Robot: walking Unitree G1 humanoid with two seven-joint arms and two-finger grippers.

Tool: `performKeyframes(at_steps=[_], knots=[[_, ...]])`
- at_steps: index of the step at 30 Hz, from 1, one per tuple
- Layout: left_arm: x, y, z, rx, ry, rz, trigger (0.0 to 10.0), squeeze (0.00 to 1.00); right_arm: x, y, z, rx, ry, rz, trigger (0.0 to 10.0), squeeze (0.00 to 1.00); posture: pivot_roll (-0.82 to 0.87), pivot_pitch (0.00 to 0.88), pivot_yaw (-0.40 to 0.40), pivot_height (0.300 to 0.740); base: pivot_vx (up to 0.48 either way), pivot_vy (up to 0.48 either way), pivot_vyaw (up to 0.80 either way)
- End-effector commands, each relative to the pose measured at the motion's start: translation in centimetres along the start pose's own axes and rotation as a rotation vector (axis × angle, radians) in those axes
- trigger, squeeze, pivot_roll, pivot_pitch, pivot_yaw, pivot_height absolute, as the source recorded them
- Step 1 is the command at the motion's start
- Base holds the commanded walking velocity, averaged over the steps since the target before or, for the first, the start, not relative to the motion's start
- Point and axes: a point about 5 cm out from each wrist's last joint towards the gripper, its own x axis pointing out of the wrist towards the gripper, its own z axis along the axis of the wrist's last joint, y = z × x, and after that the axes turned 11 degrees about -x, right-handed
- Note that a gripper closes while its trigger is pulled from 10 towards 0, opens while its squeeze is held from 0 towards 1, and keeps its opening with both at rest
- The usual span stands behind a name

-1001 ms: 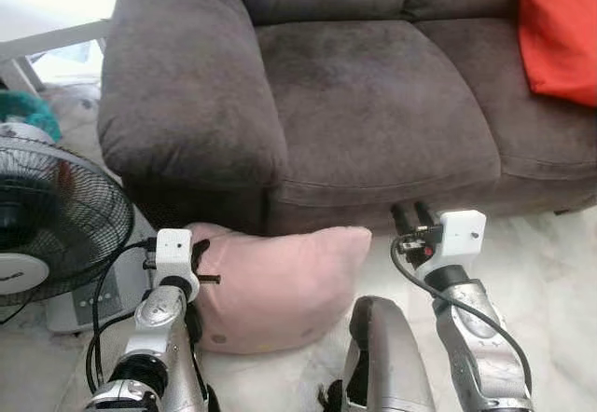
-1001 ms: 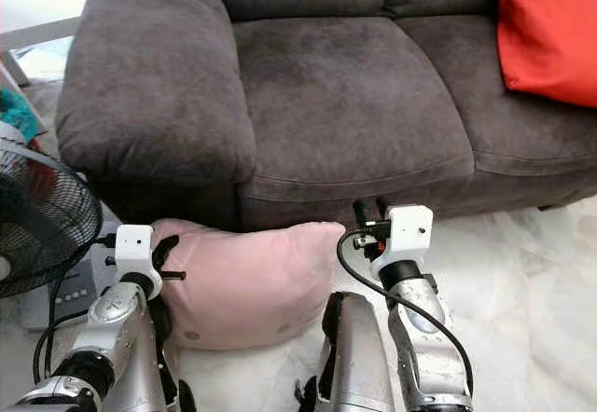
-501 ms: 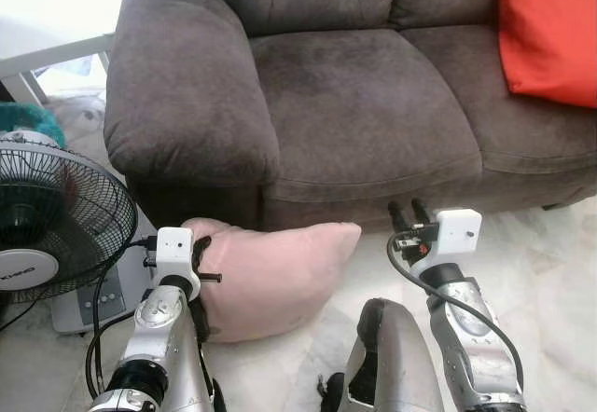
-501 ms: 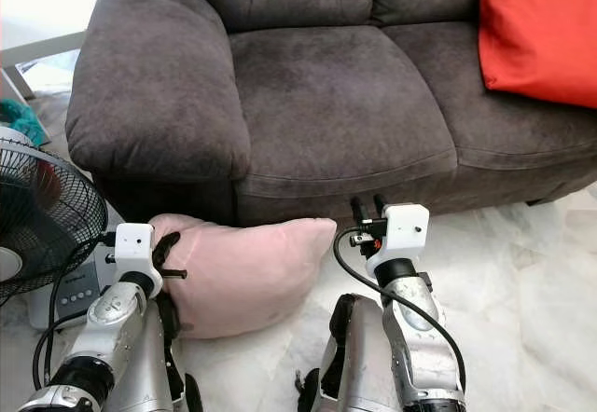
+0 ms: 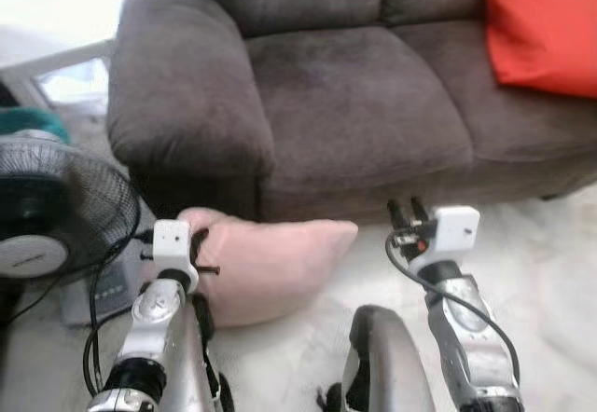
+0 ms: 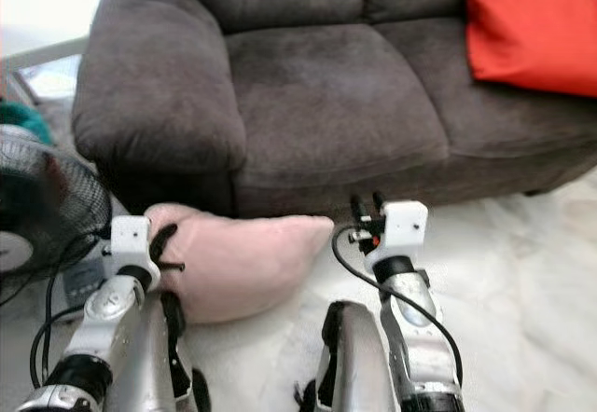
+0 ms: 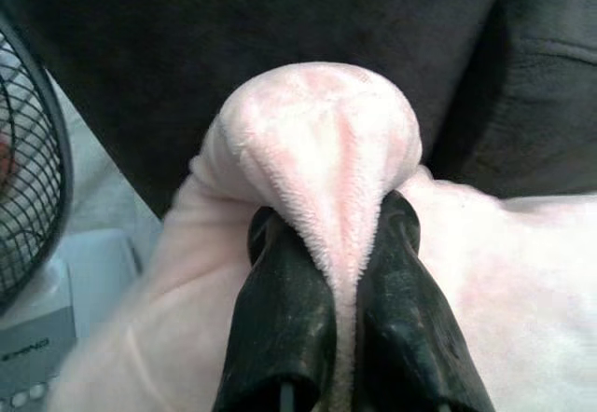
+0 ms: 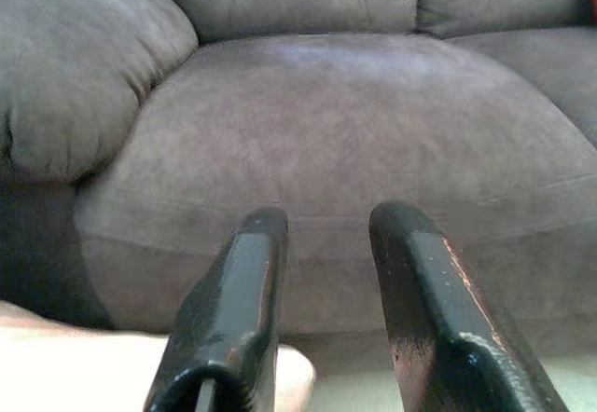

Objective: Move the pillow to the sofa from floor

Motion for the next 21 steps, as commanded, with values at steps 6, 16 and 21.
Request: performKeyframes(at_steps=[6, 16, 21], knots=[[0.0, -0.1, 1.3, 0.018, -0.068, 0.003, 10.0, 0.00, -0.3, -0.3, -0.4, -0.005, 0.014, -0.010, 10.0, 0.00, 0.16, 0.086, -0.075, 0.446, -0.307, 0.000, 0.00], [-1.4, -0.3, 4.8, 0.087, -0.283, 0.009, 10.0, 0.00, -0.2, -0.2, -0.6, 0.006, 0.015, -0.017, 10.0, 0.00, 0.17, 0.078, -0.075, 0.446, 0.000, 0.000, 0.00], [-1.7, -0.9, 5.7, 0.102, -0.323, -0.001, 10.0, 0.00, -0.1, 0.0, -0.7, 0.009, 0.018, -0.014, 10.0, 0.00, 0.17, 0.074, -0.073, 0.446, 0.000, 0.000, 0.00]])
